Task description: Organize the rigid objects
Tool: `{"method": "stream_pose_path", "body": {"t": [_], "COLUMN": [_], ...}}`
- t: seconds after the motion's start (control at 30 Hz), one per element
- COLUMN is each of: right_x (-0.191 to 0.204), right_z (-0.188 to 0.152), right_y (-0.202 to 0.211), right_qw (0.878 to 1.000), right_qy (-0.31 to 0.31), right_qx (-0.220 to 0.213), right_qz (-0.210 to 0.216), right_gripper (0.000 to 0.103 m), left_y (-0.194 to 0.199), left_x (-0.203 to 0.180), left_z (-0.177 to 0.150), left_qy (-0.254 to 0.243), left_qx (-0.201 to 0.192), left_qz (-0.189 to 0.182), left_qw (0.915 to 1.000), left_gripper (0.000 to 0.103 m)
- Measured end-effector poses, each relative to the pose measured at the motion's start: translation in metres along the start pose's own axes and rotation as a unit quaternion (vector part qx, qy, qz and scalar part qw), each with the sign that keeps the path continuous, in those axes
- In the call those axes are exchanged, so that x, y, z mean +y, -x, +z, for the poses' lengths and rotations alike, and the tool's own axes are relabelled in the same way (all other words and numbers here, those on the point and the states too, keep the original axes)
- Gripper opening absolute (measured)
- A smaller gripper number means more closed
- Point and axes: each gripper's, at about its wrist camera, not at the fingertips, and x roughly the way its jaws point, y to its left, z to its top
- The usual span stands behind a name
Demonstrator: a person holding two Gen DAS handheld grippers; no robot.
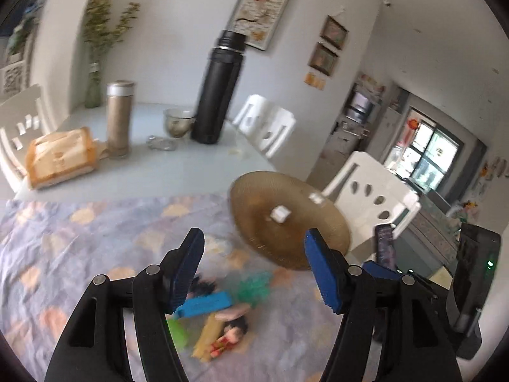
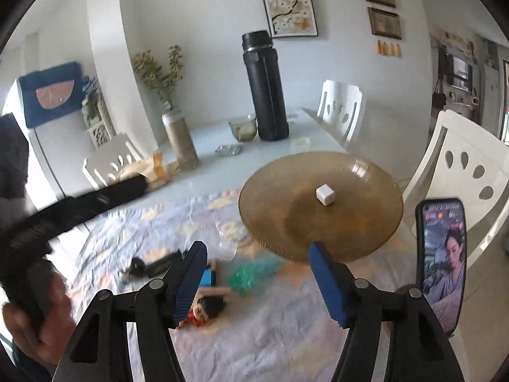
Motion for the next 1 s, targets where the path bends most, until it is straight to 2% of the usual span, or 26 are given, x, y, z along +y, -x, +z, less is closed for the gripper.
{"method": "stream_pose_path", "body": {"t": [0.13, 0.27, 0.4, 0.5, 0.63, 0.67, 0.77, 0.87, 1.0], "right_x": [-0.007, -0.008, 0.005, 0.021, 0.051, 0.056, 0.064, 0.066, 0.071], "right_z": [-0.013, -0.029, -0.052, -0.070, -0.085, -0.087, -0.094, -0.098, -0.099], "right_y": [-0.025, -0.042, -0.066, -0.081, -0.080, -0.078, -0.078, -0.084, -0.086], "right_qw": [0.999, 0.998, 0.996, 0.992, 0.989, 0.989, 0.988, 0.989, 0.988], "right_qy": [-0.015, -0.016, 0.000, 0.009, 0.056, 0.068, 0.082, 0.087, 0.099], "right_qx": [0.043, 0.061, 0.083, 0.105, 0.101, 0.096, 0.084, 0.093, 0.094], "right_qz": [0.014, 0.022, 0.039, 0.075, 0.093, 0.093, 0.098, 0.076, 0.067], "right_gripper": [0.065, 0.065, 0.065, 0.065, 0.065, 0.065, 0.065, 0.065, 0.065], "left_y": [0.002, 0.002, -0.001, -0.003, -0.001, 0.002, 0.002, 0.002, 0.002], "left_x": [0.030, 0.063, 0.099, 0.107, 0.103, 0.100, 0.099, 0.103, 0.105], "left_z": [-0.028, -0.066, -0.108, -0.127, -0.135, -0.134, -0.133, -0.132, -0.135], "left_qy": [0.003, 0.013, 0.060, 0.073, 0.057, 0.048, 0.043, 0.050, 0.056], "left_qx": [0.032, 0.063, 0.088, 0.096, 0.082, 0.068, 0.064, 0.067, 0.072], "left_qz": [0.039, 0.071, 0.108, 0.127, 0.158, 0.162, 0.166, 0.165, 0.163], "left_qw": [0.9987, 0.9954, 0.9885, 0.9846, 0.9824, 0.9832, 0.9830, 0.9828, 0.9825], "left_gripper": [0.064, 0.064, 0.064, 0.064, 0.064, 0.064, 0.071, 0.071, 0.071]}}
